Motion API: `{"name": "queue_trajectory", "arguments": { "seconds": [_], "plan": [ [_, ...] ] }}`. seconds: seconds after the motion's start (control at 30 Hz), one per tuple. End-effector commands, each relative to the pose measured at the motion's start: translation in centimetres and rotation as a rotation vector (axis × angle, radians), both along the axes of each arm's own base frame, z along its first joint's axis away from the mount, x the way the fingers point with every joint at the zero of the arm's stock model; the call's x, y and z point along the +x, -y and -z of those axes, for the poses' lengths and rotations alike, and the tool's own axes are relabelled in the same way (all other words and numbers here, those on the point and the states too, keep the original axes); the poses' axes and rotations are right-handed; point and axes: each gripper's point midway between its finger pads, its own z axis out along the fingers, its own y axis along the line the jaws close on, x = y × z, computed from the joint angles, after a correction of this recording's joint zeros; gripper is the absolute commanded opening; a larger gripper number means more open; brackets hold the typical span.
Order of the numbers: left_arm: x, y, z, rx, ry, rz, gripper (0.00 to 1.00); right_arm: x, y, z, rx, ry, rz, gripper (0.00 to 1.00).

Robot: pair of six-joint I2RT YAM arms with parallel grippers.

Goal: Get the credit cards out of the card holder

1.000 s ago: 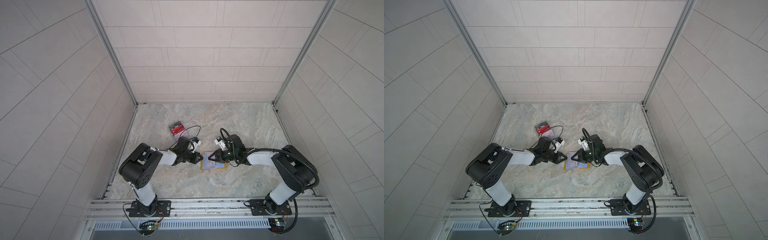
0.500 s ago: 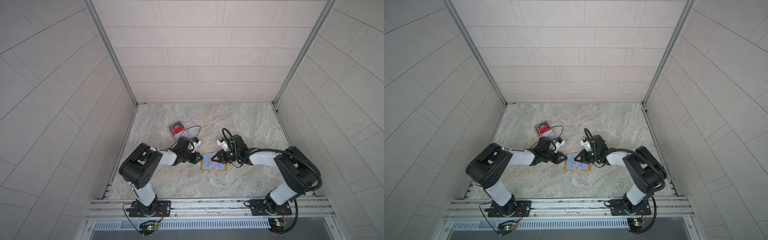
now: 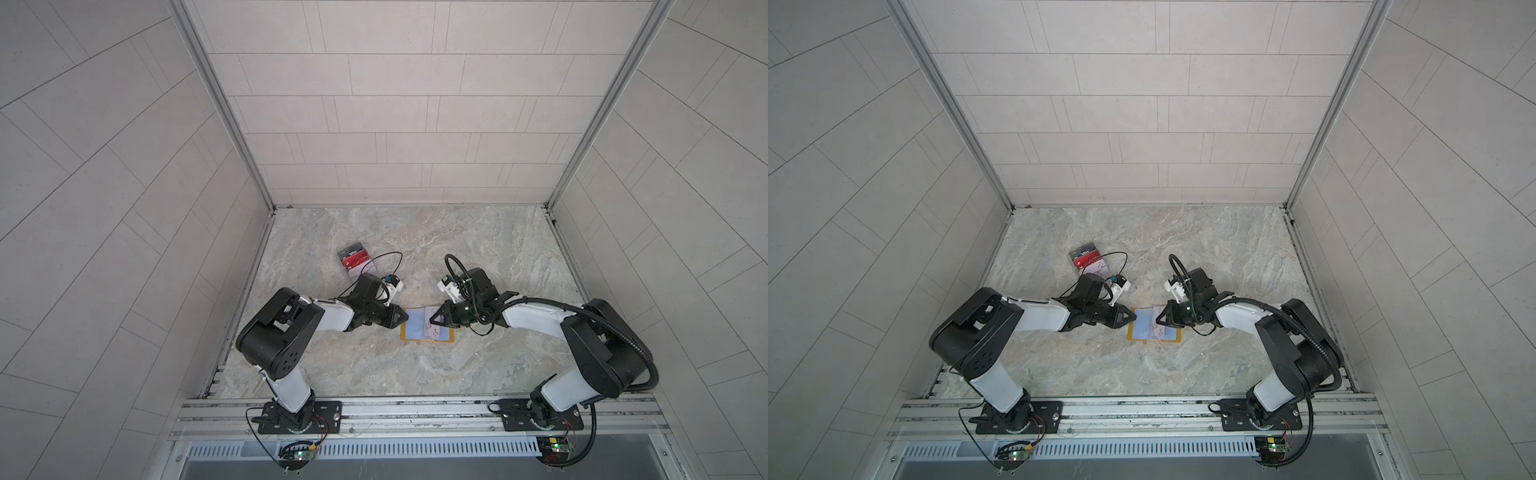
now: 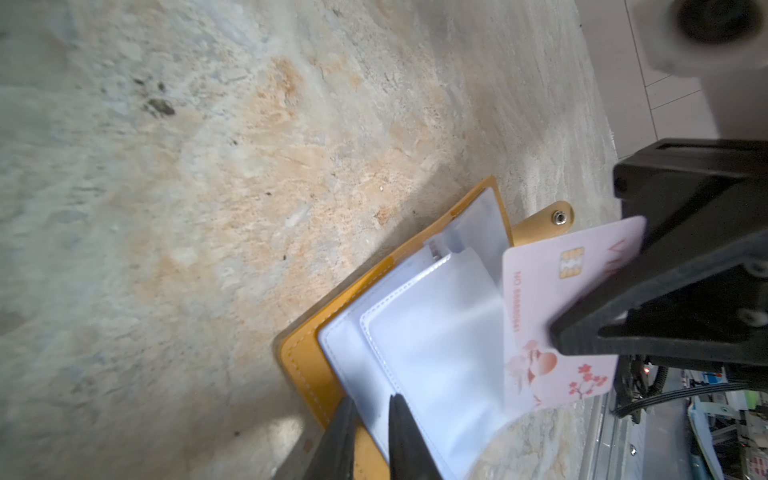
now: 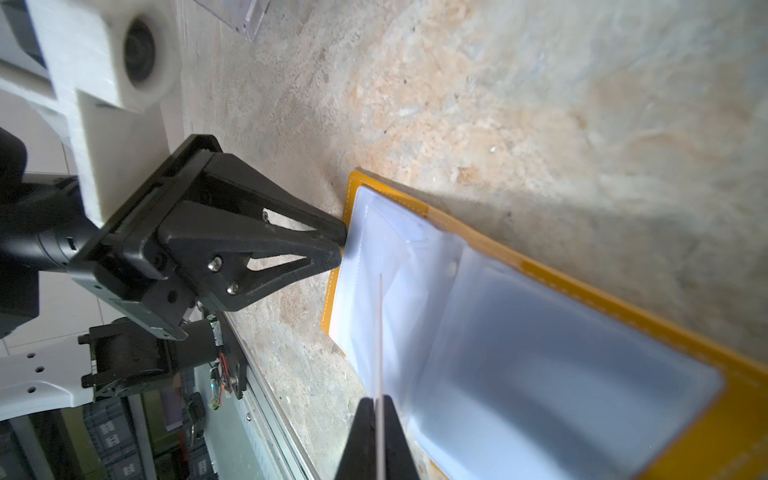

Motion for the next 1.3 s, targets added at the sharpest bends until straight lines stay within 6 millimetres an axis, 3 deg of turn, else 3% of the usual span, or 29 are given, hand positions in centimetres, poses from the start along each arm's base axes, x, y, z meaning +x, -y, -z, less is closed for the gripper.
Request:
{"name": "queue_trajectory", "arguments": {
  "seconds": [0.0,0.23,0.47,0.8,1.0,1.27],
  "plan": [
    [-0.3,-0.5,-0.4,0.027,0.006,0.000,0.26,-0.1,1.6,-0.5,-0.100,0.048,-0.012,0.02],
    [0.2,0.0,-3.7,-0.001,0.067,0.031,0.31,-0.5,2.9,-2.2,-0.175,0.118,-0.047,0.00],
    [-0.3,1.2,-8.9,-0.107,0.140,0.100,0.37,-1.8,0.8,-6.1,-0.014,0.218,-0.181,0.00],
    [-3.7,2.5,-16.9,-0.328,0.225,0.278,0.42,-4.4,-1.9,-11.5,0.217,0.346,-0.343,0.00],
    [-5.8,2.6,-19.4,-0.401,0.245,0.376,0.41,-5.7,-3.1,-12.9,0.277,0.383,-0.409,0.00],
    [-6.2,2.8,-18.8,-0.390,0.219,0.386,0.38,-6.8,-4.4,-14.1,0.322,0.411,-0.474,0.00]
  ]
}}
